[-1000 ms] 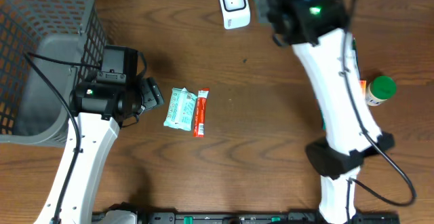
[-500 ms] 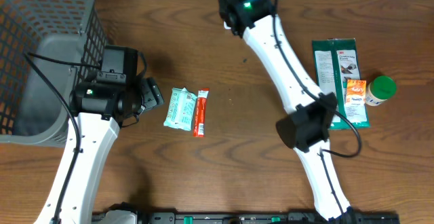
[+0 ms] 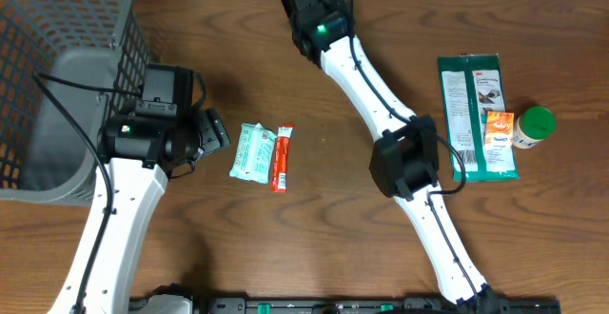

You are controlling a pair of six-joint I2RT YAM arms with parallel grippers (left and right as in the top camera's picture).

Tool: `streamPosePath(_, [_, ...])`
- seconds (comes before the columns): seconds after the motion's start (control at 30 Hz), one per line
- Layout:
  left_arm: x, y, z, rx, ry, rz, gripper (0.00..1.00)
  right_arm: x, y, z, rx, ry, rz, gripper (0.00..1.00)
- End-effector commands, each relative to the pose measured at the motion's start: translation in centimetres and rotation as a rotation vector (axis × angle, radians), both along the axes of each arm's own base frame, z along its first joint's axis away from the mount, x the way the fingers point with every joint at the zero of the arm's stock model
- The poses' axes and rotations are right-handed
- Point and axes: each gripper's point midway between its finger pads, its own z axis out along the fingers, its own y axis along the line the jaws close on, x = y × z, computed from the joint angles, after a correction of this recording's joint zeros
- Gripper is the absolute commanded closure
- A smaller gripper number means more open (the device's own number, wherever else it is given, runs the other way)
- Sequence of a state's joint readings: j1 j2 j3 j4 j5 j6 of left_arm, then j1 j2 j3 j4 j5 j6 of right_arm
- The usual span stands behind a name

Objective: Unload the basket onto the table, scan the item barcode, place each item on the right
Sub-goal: 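Lift the tissue pack up to the white scanner with the right gripper, then hold the tissue pack in front of the scanner window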

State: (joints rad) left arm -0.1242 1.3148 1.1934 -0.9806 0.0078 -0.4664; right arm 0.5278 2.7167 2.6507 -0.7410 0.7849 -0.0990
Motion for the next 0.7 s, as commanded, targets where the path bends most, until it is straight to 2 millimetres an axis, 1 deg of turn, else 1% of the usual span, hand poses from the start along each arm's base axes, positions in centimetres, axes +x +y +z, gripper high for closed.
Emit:
streamPosePath(0.0, [0.1, 0.4, 0.2, 0.015, -0.006, 0.001, 0.17, 0.1, -0.3, 0.9, -0.023, -0.027, -0.016, 0.99])
streamPosePath(0.17, [0.1, 0.4, 0.2, 0.015, -0.006, 0.001, 0.17, 0.4, -0.3, 0.9, -0.005, -0.03, -0.009, 0.99])
streamPosePath(0.27, [0.1, 0.4, 0.2, 0.015, -0.006, 0.001, 0.17, 0.7, 0.2, 0.9, 0.022, -0.033, 0.013, 0.99])
streamPosePath(0.4, [0.1, 0.4, 0.2, 0.015, -0.006, 0.001, 0.17, 1.6, 0.7, 1.7, 0.026, -0.068, 0.051, 0.99])
streamPosePath(0.57, [0.1, 0.4, 0.2, 0.015, -0.006, 0.001, 0.16, 2.6, 1.0, 2.9, -0.083, -0.082, 0.124, 0.99])
streamPosePath(0.67, [0.1, 0.4, 0.2, 0.015, -0.006, 0.001, 0.17, 3.2, 0.7, 2.9, -0.16, -0.074, 0.164, 0.99])
